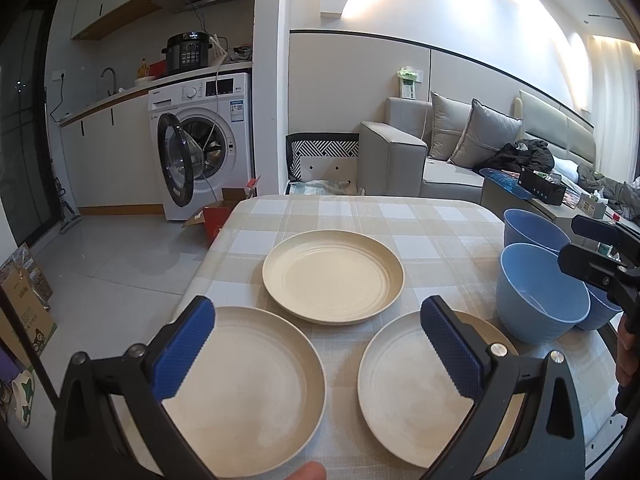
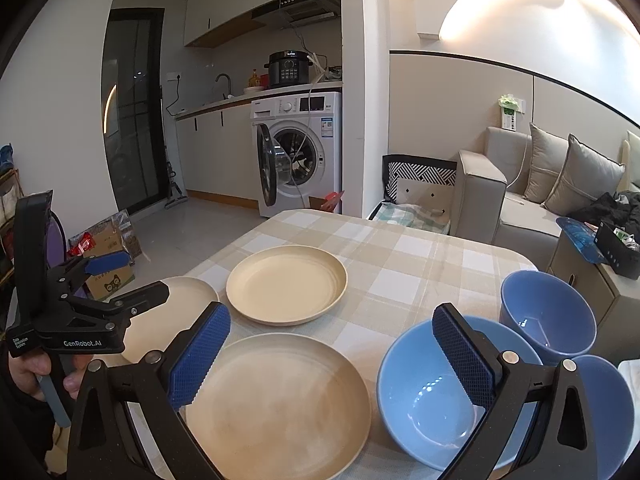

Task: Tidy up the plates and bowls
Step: 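Move both tools forward toward the cream plates on the table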

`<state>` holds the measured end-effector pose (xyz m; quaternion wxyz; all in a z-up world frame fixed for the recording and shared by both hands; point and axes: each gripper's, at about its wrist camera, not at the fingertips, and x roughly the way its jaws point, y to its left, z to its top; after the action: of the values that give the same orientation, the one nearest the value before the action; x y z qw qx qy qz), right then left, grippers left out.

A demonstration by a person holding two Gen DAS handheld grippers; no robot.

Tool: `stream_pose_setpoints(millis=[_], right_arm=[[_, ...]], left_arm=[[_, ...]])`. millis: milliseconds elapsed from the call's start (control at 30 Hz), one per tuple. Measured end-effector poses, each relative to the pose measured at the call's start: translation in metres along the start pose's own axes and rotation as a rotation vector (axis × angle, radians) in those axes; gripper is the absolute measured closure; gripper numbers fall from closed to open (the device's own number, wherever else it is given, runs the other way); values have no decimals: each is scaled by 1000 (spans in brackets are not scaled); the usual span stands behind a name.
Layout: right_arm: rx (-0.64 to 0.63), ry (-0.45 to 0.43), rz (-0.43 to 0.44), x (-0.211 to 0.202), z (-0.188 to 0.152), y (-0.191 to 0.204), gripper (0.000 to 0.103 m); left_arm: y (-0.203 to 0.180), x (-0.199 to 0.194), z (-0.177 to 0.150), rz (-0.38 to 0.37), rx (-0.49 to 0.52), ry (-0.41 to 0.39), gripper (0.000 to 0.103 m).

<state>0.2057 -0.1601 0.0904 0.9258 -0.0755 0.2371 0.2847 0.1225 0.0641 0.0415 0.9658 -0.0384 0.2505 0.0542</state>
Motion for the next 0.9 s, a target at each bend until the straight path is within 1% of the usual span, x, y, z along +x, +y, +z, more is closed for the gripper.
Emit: stream_pose_setpoints(millis=[167, 900], right_arm=[[-3, 8, 7, 8, 7, 1, 0], [12, 83, 11, 49, 30, 2, 0]], left_arm=[[0, 1, 2, 1, 1, 0, 0], [10, 29, 25, 9, 6, 18, 0]])
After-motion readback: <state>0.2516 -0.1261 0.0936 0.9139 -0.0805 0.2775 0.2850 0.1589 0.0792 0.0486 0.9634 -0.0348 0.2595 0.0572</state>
